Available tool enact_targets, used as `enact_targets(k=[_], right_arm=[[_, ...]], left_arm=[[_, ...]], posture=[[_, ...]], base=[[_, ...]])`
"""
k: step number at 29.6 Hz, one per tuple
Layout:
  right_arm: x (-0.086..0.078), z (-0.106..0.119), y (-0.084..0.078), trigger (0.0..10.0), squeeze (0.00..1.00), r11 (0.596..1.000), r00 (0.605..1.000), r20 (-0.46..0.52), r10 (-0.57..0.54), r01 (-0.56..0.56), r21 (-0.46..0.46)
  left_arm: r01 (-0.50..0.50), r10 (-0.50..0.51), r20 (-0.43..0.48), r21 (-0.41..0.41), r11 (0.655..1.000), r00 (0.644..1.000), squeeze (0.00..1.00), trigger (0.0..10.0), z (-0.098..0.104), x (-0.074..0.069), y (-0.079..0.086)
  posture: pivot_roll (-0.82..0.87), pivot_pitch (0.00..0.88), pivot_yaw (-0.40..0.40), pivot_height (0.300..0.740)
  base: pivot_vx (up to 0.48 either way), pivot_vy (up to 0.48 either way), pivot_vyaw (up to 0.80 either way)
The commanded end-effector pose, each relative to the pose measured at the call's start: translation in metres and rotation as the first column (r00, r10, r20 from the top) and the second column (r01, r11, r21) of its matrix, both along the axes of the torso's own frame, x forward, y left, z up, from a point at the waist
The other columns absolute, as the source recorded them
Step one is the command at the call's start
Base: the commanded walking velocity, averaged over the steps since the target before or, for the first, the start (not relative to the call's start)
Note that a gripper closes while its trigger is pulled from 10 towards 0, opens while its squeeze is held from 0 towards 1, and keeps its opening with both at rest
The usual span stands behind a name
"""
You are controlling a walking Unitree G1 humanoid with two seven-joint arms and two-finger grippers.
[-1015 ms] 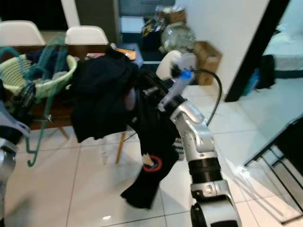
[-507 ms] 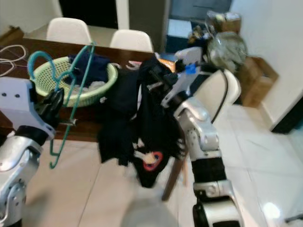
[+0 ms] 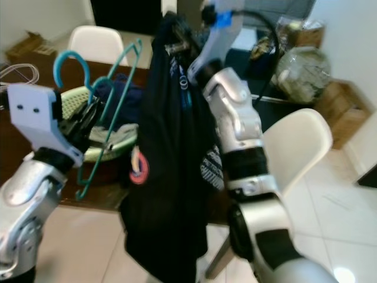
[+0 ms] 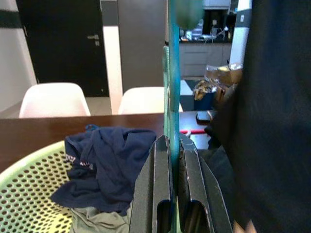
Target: Hang hanger
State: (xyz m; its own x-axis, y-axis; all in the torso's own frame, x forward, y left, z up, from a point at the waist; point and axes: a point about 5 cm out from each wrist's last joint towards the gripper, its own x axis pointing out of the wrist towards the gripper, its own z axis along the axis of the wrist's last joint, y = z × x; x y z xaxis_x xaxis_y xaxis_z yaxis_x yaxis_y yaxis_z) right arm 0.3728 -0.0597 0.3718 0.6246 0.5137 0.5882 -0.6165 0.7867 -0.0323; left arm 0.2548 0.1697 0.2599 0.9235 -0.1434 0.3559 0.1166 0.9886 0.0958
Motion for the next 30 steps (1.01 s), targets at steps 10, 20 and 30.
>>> enact_targets(k=[10, 20, 30], right_arm=[[0.002, 0.060, -0.011, 10.0, 0.00, 0.986, 0.987, 0.120, -0.110, 0.093, 0.141], [0.024, 0.006, -0.006, 10.0, 0.00, 0.925, 0.930, 0.094, -0.354, 0.364, -0.111], [0.038, -0.081, 0.002, 10.0, 0.00, 0.754, 0.843, 0.050, -0.535, 0.504, -0.422]], left_arm=[[0.021, -0.021, -0.003, 0.006, 1.000, 1.000, 0.00, 10.0, -0.002, -0.003, -0.010], [0.005, -0.005, -0.004, 0.006, 1.000, 1.000, 0.00, 10.0, -0.003, -0.007, -0.008], [-0.019, 0.019, -0.008, 0.010, 1.000, 1.000, 0.00, 10.0, -0.003, -0.007, -0.005]], posture=[[0.15, 0.010, -0.121, 0.740], [0.15, 0.030, -0.114, 0.740], [0.16, 0.041, -0.108, 0.740]], base=[[0.000, 0.000, 0.00], [0.000, 0.000, 0.00], [0.000, 0.000, 0.00]])
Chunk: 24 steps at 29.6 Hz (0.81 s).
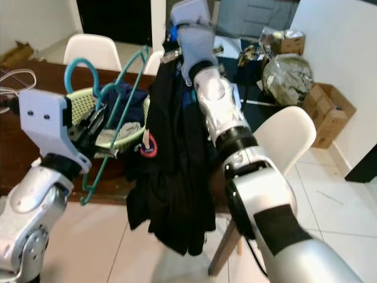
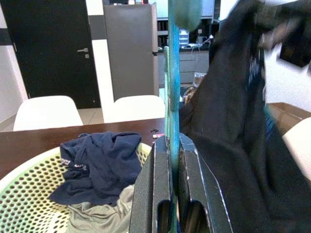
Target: Hang hanger
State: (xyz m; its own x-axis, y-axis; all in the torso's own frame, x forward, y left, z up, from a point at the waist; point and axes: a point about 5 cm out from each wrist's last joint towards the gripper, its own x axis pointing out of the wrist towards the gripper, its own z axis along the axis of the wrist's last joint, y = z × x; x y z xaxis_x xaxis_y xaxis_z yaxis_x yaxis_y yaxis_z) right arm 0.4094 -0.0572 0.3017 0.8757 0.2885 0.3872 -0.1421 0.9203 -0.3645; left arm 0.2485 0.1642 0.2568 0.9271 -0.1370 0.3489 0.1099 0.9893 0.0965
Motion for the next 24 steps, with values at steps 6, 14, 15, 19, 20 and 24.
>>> enact_targets(k=[6, 14, 15, 19, 20, 24], right_arm=[[0.001, -0.027, 0.009, 10.0, 0.00, 0.998, 0.994, -0.107, 0.005, -0.012, -0.066], [0.000, -0.062, 0.015, 10.0, 0.00, 0.977, 0.976, -0.216, -0.018, -0.028, -0.210], [0.000, -0.062, 0.015, 10.0, 0.00, 0.977, 0.976, -0.216, -0.018, -0.028, -0.210], [0.004, -0.077, -0.008, 10.0, 1.00, 0.962, 0.957, -0.259, -0.128, 0.057, -0.266], [0.004, -0.077, -0.008, 10.0, 1.00, 0.962, 0.957, -0.259, -0.128, 0.057, -0.266], [0.006, -0.083, -0.027, 10.0, 1.00, 0.959, 0.944, -0.266, -0.198, 0.130, -0.253]], left_arm=[[-0.019, 0.019, 0.002, 0.009, 1.000, 1.000, 0.00, 10.0, 0.001, -0.001, 0.001], [-0.035, 0.035, 0.002, 0.011, 0.999, 0.999, 0.00, 10.0, 0.002, -0.002, 0.002], [-0.035, 0.035, 0.002, 0.011, 0.999, 0.999, 0.00, 10.0, 0.002, -0.002, 0.002], [-0.044, 0.044, 0.004, 0.013, 0.999, 0.999, 0.00, 10.0, 0.002, -0.003, 0.004], [-0.044, 0.044, 0.004, 0.013, 0.999, 0.999, 0.00, 10.0, 0.002, -0.003, 0.004], [-0.054, 0.054, 0.006, 0.016, 0.998, 0.999, 0.00, 10.0, 0.003, -0.003, 0.007]], posture=[[0.17, 0.042, -0.112, 0.740], [0.17, 0.041, -0.117, 0.740], [0.17, 0.041, -0.117, 0.740], [0.17, 0.042, -0.120, 0.740], [0.17, 0.042, -0.120, 0.740], [0.17, 0.043, -0.122, 0.740]], base=[[0.000, 0.000, 0.00], [0.000, 0.000, 0.00], [0.000, 0.000, 0.00], [0.000, 0.000, 0.00], [0.000, 0.000, 0.00], [0.000, 0.000, 0.00]])
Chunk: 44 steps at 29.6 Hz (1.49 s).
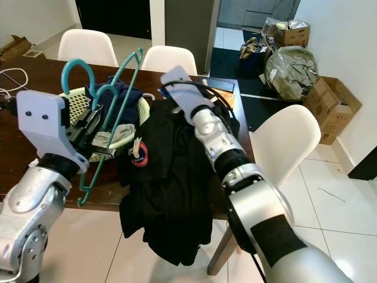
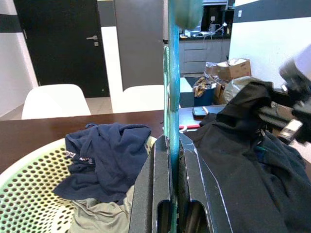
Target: Hang hanger
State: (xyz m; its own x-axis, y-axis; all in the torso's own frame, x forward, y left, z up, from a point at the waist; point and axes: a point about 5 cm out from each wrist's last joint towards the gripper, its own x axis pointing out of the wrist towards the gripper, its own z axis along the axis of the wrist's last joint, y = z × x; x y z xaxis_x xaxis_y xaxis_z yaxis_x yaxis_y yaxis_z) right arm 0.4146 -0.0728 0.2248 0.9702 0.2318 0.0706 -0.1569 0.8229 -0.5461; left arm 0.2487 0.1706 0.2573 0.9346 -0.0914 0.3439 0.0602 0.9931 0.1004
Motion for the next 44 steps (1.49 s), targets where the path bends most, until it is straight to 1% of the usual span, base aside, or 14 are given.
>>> enact_targets(k=[1, 7, 10, 11, 12, 13, 26, 29, 30, 33, 36, 38, 41, 44], right_arm=[[0.001, -0.006, -0.011, 10.0, 1.00, 0.999, 0.999, -0.019, -0.050, 0.050, 0.011], [0.003, 0.000, -0.029, 10.0, 1.00, 0.988, 0.995, -0.001, -0.104, 0.104, 0.113], [0.006, 0.022, -0.057, 10.0, 0.93, 0.930, 0.988, 0.027, -0.150, 0.132, 0.343], [0.007, 0.030, -0.065, 10.0, 0.35, 0.883, 0.992, 0.026, -0.124, 0.098, 0.459], [0.007, 0.030, -0.065, 10.0, 0.35, 0.883, 0.992, 0.026, -0.124, 0.098, 0.459], [0.007, 0.038, -0.072, 10.0, 0.00, 0.844, 0.994, 0.039, -0.106, 0.069, 0.532], [-0.007, 0.069, -0.096, 10.0, 0.00, 0.773, 0.942, 0.247, 0.229, -0.330, 0.542], [-0.034, 0.085, -0.109, 10.0, 0.00, 0.584, 0.722, 0.326, 0.610, -0.688, 0.430], [-0.034, 0.085, -0.109, 10.0, 0.00, 0.584, 0.722, 0.326, 0.610, -0.688, 0.430], [-0.059, 0.081, -0.113, 10.0, 0.00, 0.429, 0.509, 0.239, 0.827, -0.846, 0.317], [-0.067, 0.081, -0.118, 10.0, 0.00, 0.373, 0.435, 0.189, 0.880, -0.881, 0.291], [-0.067, 0.081, -0.118, 10.0, 0.00, 0.373, 0.435, 0.189, 0.880, -0.881, 0.291], [-0.084, 0.089, -0.120, 10.0, 0.00, 0.230, 0.257, 0.084, 0.963, -0.942, 0.244], [-0.095, 0.086, -0.112, 10.0, 0.00, 0.153, 0.153, -0.021, 0.988, -0.964, 0.218]], left_arm=[[-0.003, 0.003, 0.010, 0.012, 1.000, 1.000, 0.00, 10.0, 0.003, -0.003, 0.001], [-0.013, 0.012, 0.014, 0.016, 1.000, 1.000, 0.00, 10.0, 0.004, -0.004, 0.003], [-0.019, 0.018, 0.017, 0.018, 1.000, 1.000, 0.00, 10.0, 0.005, -0.003, 0.004], [-0.020, 0.020, 0.018, 0.019, 1.000, 1.000, 0.00, 10.0, 0.005, -0.002, 0.004], [-0.020, 0.020, 0.018, 0.019, 1.000, 1.000, 0.00, 10.0, 0.005, -0.002, 0.004], [-0.020, 0.020, 0.020, 0.021, 1.000, 1.000, 0.00, 10.0, 0.006, -0.001, 0.004], [0.199, -0.189, -0.079, 0.149, 0.969, 0.979, 0.00, 10.0, 0.029, -0.012, 0.042], [0.438, -0.340, -0.335, 0.284, 0.853, 0.879, 0.00, 10.0, 0.042, -0.039, 0.076], [0.438, -0.340, -0.335, 0.284, 0.853, 0.879, 0.00, 10.0, 0.042, -0.039, 0.076], [0.667, -0.457, -0.555, 0.261, 0.697, 0.695, 0.00, 10.0, 0.039, -0.063, 0.080], [0.759, -0.486, -0.651, 0.223, 0.611, 0.583, 0.00, 10.0, 0.039, -0.075, 0.082], [0.759, -0.486, -0.651, 0.223, 0.611, 0.583, 0.00, 10.0, 0.039, -0.075, 0.082], [0.870, -0.560, -0.702, 0.177, 0.460, 0.439, 0.00, 10.0, 0.062, -0.089, 0.087], [0.911, -0.619, -0.688, 0.159, 0.381, 0.379, 0.00, 10.0, 0.077, -0.095, 0.085]], posture=[[0.17, 0.043, -0.122, 0.740], [0.17, 0.045, -0.123, 0.740], [0.17, 0.044, -0.119, 0.740], [0.16, 0.044, -0.116, 0.740], [0.16, 0.044, -0.116, 0.740], [0.16, 0.043, -0.114, 0.740], [0.18, 0.033, -0.119, 0.740], [0.19, 0.020, -0.110, 0.740], [0.19, 0.020, -0.110, 0.740], [0.20, 0.014, -0.104, 0.740], [0.20, 0.012, -0.098, 0.740], [0.20, 0.012, -0.098, 0.740], [0.21, 0.011, -0.088, 0.740], [0.21, 0.011, -0.082, 0.740]], base=[[0.000, 0.000, 0.00], [0.000, 0.000, 0.00], [0.000, 0.000, 0.00], [0.000, 0.000, 0.00], [0.000, 0.000, 0.00], [0.000, 0.000, 0.00], [0.000, 0.000, 0.00], [0.000, 0.000, 0.00], [0.000, 0.000, 0.00], [0.000, 0.000, 0.00], [0.000, 0.000, 0.00], [0.000, 0.000, 0.00], [0.000, 0.000, 0.00], [0.000, 0.000, 0.00]])
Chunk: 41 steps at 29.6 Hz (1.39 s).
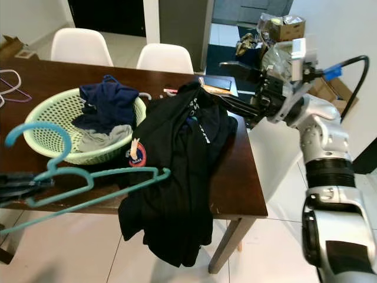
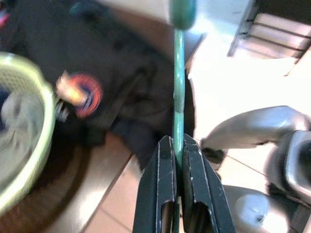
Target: Hang hanger
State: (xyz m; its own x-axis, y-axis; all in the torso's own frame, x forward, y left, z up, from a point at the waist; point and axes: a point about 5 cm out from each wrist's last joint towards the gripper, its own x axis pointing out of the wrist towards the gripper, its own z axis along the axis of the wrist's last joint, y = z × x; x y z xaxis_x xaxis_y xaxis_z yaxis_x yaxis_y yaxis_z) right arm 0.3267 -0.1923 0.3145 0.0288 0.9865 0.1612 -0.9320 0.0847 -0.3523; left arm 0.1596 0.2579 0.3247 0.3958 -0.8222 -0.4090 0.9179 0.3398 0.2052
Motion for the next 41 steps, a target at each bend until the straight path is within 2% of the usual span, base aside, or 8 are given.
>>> enact_targets(k=[1, 4, 5, 8, 12, 21, 29, 41], right_arm=[[-0.007, -0.004, 0.008, 10.0, 0.00, 0.994, 0.996, -0.008, 0.090, -0.090, -0.062], [-0.014, -0.008, 0.015, 10.0, 0.00, 0.982, 0.989, -0.022, 0.143, -0.145, -0.123], [-0.034, -0.026, 0.036, 10.0, 0.00, 0.914, 0.966, -0.066, 0.249, -0.257, -0.314], [-0.044, -0.042, 0.048, 10.0, 0.00, 0.853, 0.952, -0.094, 0.290, -0.302, -0.425], [-0.046, -0.052, 0.061, 10.0, 0.00, 0.826, 0.945, -0.130, 0.300, -0.325, -0.460], [-0.050, -0.050, 0.071, 10.0, 0.00, 0.829, 0.941, -0.148, 0.305, -0.339, -0.446], [-0.068, -0.042, 0.105, 10.0, 0.00, 0.862, 0.935, -0.153, 0.321, -0.356, -0.361], [-0.058, -0.059, 0.147, 10.0, 0.00, 0.908, 0.984, -0.122, 0.131, -0.168, -0.383]], left_arm=[[0.073, -0.073, -0.018, -0.003, 0.997, 0.997, 0.00, 10.0, 0.009, -0.006, -0.003], [0.094, -0.094, -0.013, -0.004, 0.996, 0.995, 0.00, 10.0, 0.013, -0.007, -0.003], [0.070, -0.070, 0.040, 0.021, 0.997, 0.997, 0.00, 10.0, 0.014, 0.000, 0.001], [0.054, -0.056, 0.066, 0.024, 0.998, 0.996, 0.00, 10.0, 0.012, 0.005, 0.002], [0.076, -0.077, 0.077, 0.021, 0.997, 0.994, 0.00, 10.0, 0.007, 0.008, -0.002], [0.089, -0.091, 0.069, 0.033, 0.996, 0.993, 0.00, 10.0, 0.006, 0.010, -0.002], [0.108, -0.110, 0.075, 0.027, 0.994, 0.991, 0.00, 10.0, -0.001, 0.017, -0.007], [0.085, -0.087, 0.114, 0.019, 0.996, 0.990, 0.00, 10.0, -0.006, 0.025, -0.010]], posture=[[0.21, 0.011, -0.082, 0.740], [0.20, 0.010, -0.078, 0.740], [0.19, 0.010, -0.073, 0.740], [0.19, 0.010, -0.073, 0.740], [0.18, 0.009, -0.074, 0.740], [0.18, 0.011, -0.066, 0.740], [0.17, 0.014, -0.063, 0.740], [0.15, 0.016, -0.066, 0.740]], base=[[0.000, 0.000, 0.00], [0.000, 0.000, 0.00], [0.000, 0.000, 0.00], [0.000, 0.000, 0.00], [0.000, 0.000, 0.00], [0.000, 0.000, 0.00], [0.000, 0.000, 0.00], [0.000, 0.000, 0.00]])
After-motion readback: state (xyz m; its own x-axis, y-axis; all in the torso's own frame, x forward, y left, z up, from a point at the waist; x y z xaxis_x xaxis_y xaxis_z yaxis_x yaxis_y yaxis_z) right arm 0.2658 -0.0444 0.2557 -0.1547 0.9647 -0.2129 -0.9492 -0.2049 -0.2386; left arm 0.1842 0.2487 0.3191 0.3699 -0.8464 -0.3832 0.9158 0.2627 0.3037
